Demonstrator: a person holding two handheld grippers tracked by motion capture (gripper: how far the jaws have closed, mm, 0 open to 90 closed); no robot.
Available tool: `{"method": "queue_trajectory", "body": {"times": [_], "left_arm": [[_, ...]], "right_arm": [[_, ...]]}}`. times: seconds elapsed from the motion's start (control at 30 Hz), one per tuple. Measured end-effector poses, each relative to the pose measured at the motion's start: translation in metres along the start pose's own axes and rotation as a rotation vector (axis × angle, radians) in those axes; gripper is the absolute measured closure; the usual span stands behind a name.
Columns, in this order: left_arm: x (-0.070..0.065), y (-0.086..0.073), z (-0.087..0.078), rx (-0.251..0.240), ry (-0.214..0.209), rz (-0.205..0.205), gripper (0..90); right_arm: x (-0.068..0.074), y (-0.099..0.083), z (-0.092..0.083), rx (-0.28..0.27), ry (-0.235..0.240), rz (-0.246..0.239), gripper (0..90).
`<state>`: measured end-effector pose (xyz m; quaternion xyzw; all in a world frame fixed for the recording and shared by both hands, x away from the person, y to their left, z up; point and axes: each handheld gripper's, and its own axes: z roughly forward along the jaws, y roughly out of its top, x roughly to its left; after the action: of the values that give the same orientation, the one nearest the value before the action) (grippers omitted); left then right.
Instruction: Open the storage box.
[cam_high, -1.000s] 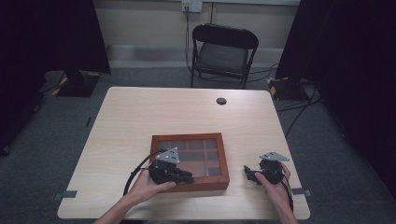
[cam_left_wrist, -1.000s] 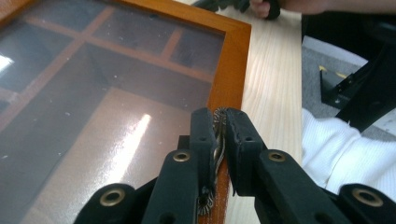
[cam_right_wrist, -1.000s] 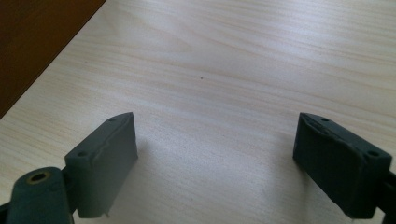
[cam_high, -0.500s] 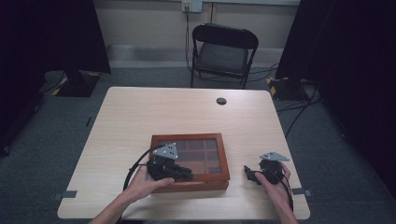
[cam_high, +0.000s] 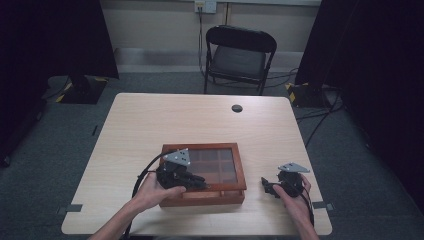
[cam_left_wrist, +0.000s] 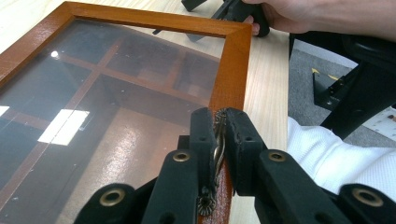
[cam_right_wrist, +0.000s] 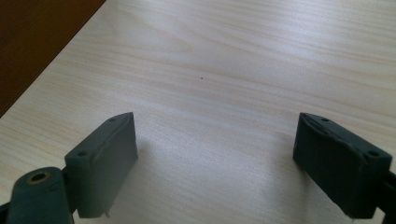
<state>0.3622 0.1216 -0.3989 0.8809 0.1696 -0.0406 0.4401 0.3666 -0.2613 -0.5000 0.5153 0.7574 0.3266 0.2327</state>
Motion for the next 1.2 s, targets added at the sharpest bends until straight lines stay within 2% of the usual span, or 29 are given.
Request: {"method": "queue_trajectory", "body": {"times": [0.27, 0.43, 0.73, 0.8, 1.03, 1.2], "left_arm": [[0.001, 0.003, -0.002, 0.007, -0.007, -0.003, 81.8], [0.001, 0.006, -0.004, 0.021, -0.006, 0.013, 81.9], [0.002, 0.009, -0.006, 0.024, -0.015, 0.007, 81.9], [0.002, 0.009, -0.005, 0.012, -0.013, 0.002, 81.9], [0.003, 0.011, -0.01, 0.031, -0.018, 0.005, 81.8], [0.003, 0.011, -0.011, 0.025, -0.024, 0.004, 81.8]], "right_arm": [[0.0, 0.0, 0.0, 0.0, 0.0, 0.0, 12.6], [0.0, 0.0, 0.0, 0.0, 0.0, 0.0, 12.7], [0.0, 0.0, 0.0, 0.0, 0.0, 0.0, 12.6], [0.0, 0.0, 0.0, 0.0, 0.0, 0.0, 12.7], [0.0, 0.0, 0.0, 0.0, 0.0, 0.0, 12.6], [0.0, 0.0, 0.0, 0.0, 0.0, 0.0, 12.6]]}}
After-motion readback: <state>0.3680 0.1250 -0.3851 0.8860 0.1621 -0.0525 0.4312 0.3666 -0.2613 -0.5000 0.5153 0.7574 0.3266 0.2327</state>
